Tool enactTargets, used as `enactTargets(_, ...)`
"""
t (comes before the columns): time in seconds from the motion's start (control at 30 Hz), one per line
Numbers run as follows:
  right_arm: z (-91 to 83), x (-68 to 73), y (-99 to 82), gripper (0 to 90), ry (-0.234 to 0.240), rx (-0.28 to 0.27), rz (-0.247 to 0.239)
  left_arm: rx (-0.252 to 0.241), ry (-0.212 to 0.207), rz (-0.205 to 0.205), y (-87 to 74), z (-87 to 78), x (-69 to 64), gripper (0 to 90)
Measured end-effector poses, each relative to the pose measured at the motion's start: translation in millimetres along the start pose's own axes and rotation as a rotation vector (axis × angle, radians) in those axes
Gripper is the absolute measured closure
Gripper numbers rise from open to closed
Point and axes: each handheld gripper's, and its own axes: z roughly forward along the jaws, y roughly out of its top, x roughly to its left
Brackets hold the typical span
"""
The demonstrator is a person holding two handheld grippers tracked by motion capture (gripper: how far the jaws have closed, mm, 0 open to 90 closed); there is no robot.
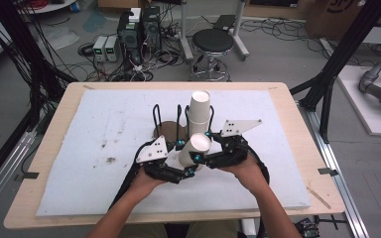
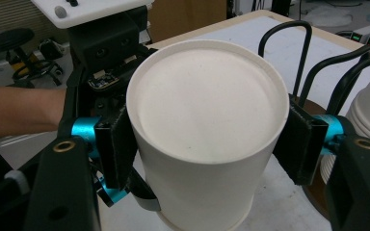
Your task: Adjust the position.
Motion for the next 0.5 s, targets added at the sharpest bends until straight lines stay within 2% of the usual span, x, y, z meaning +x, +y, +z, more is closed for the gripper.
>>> enactTargets(0.13, 0.2, -0.8, -1.5, 29.7, 0.01, -0.001, 0.016, 0.014, 0.0, 0.013, 0.9, -1.3, -0.7, 27.5)
enactTargets(0.17, 1.1, -1.4, -2.1, 23.3, 0.014, -0.003, 0.025, 0.024, 0.004, 0.021, 2.0, -2.1, -1.3, 27.7)
enactTargets(0.2, 1.7, -1.4, -2.3, 17.6, -0.002, -0.008, 0.033, 0.024, 0.004, 0.021, 2.0, -2.1, -1.3, 28.3)
enactTargets(0.23, 1.4, -1.3, -2.2, 17.5, -0.014, -0.009, 0.038, 0.05, 0.007, 0.037, 3.7, -3.8, -1.6, 28.4)
enactTargets(0.33, -2.0, -1.7, -0.9, 17.5, -0.013, -0.024, 0.026, 0.079, 0.006, 0.05, 6.7, -5.9, -1.4, 29.1)
enactTargets(0.5, -10.1, -3.4, 1.1, 17.5, -0.016, -0.016, -0.027, 0.183, 0.004, 0.073, 20.9, -17.4, 6.0, 29.1)
